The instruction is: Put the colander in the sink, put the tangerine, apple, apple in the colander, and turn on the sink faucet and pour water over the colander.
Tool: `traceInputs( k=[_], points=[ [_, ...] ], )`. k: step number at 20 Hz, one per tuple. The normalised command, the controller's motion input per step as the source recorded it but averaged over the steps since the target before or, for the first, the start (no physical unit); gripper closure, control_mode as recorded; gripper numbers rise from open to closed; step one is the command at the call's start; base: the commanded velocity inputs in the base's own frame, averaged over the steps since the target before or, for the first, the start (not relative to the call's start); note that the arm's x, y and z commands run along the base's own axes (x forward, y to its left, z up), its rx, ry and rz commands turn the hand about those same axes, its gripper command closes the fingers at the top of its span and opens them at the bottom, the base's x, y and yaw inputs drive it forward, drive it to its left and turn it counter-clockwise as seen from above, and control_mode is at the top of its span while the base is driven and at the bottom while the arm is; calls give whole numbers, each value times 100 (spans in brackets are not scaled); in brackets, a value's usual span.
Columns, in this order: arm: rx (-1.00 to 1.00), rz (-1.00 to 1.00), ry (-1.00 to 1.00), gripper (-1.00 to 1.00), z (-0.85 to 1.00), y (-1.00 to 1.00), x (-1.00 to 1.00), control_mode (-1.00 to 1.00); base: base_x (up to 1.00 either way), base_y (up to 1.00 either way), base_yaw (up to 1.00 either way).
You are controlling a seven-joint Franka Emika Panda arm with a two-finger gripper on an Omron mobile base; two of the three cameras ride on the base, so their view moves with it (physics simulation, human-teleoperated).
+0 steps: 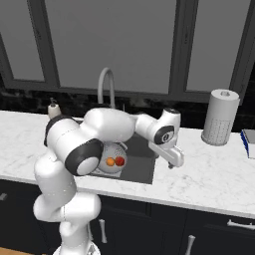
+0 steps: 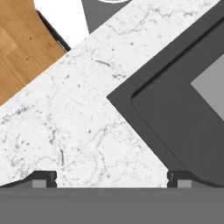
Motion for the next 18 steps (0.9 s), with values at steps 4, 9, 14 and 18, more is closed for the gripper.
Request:
traceInputs(
  k=[4, 9, 14, 18],
  points=[
    [-1, 2, 0, -100, -24, -19, 29, -100, 0, 0, 0],
    [0, 1, 0, -100, -24, -13, 27, -100, 0, 0, 0],
    [0, 2, 0, -100, -20, -19, 25, -100, 0, 0, 0],
    [0, 2, 0, -100, -16, -10, 24, -100, 0, 0, 0]
  ],
)
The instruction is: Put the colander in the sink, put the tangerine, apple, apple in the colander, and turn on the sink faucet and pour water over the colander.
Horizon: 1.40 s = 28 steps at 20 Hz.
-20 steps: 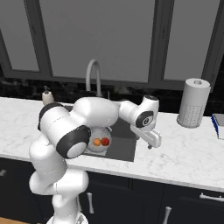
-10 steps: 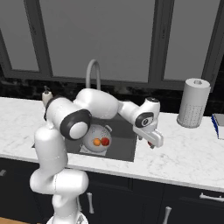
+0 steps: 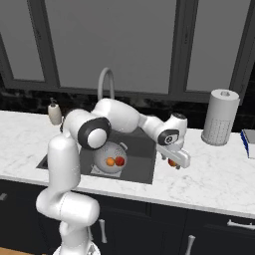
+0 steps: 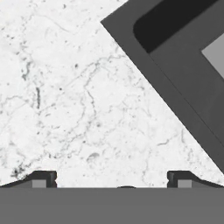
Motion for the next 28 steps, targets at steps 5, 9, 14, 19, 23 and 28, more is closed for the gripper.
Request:
traceInputs(
  k=[5, 9, 14, 19, 23, 28],
  points=[
    [-2, 1, 0, -100, -12, 0, 28, -100, 0, 0, 0],
    [-4, 2, 0, -100, -21, 0, 31, -100, 0, 0, 0],
    [-6, 1, 0, -100, -38, 0, 10, -100, 0, 0, 0],
    [-10, 0, 0, 100, -37, 2, -4, -100, 0, 0, 0],
    [0, 2, -4, 100, 0, 7, -66, -100, 0, 0, 0],
    [-4, 10, -38, 100, 64, 65, -92, -100, 0, 0, 0]
  ],
)
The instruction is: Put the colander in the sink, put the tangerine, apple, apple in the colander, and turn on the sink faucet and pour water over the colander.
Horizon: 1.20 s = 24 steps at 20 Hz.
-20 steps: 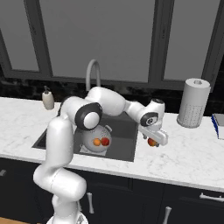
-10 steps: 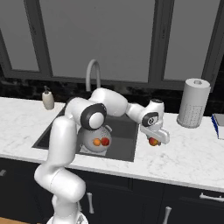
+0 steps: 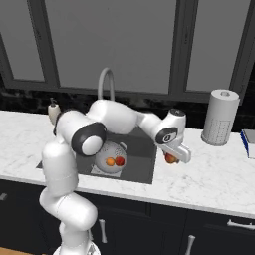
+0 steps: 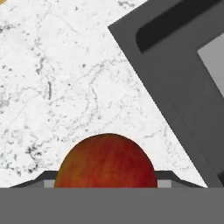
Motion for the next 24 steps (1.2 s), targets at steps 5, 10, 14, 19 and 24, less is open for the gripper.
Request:
traceInputs(
  k=[5, 10, 14, 19, 24],
  points=[
    [-12, 4, -32, 100, 89, 98, -91, -100, 0, 0, 0],
    [-6, 12, -25, 100, 50, 97, -33, -100, 0, 0, 0],
    [0, 37, 0, 100, 17, 66, 3, -100, 0, 0, 0],
    [0, 45, 11, 100, 6, 50, 21, -100, 0, 0, 0],
    [0, 20, -7, 100, -1, 52, 24, -100, 0, 0, 0]
  ],
)
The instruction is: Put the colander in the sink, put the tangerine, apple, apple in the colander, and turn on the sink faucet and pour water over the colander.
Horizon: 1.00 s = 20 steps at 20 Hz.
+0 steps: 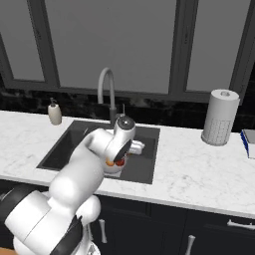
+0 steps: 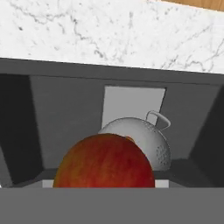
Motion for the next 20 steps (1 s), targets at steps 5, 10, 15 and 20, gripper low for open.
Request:
traceInputs(
  k=[5, 10, 15, 20],
  points=[
    [0, 0, -7, 100, -22, 77, 39, -100, 0, 0, 0],
    [0, 0, 5, 100, -48, 53, 55, -100, 0, 0, 0],
    [0, 0, -2, 100, -70, 11, 50, -100, 0, 0, 0],
    [0, 0, -3, 100, -61, 0, 49, -100, 0, 0, 0]
  ],
)
